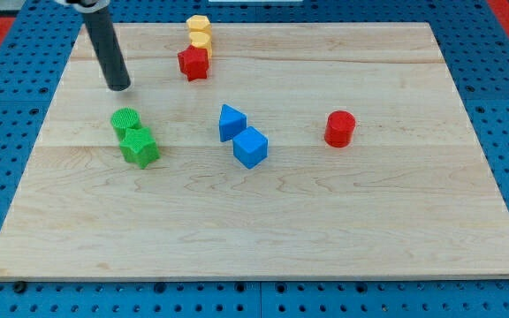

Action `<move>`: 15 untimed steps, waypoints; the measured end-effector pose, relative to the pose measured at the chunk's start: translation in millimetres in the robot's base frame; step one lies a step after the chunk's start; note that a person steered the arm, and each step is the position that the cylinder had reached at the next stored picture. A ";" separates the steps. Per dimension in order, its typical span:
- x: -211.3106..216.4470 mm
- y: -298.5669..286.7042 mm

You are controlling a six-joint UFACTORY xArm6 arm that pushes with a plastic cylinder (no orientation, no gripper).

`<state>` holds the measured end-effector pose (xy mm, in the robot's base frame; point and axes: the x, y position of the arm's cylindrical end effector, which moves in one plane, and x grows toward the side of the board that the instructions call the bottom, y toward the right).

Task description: Slide the red circle towards the red star

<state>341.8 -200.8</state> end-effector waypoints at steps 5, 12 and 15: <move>67.3 369.7; 92.1 234.9; 40.4 163.8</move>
<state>382.3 -37.1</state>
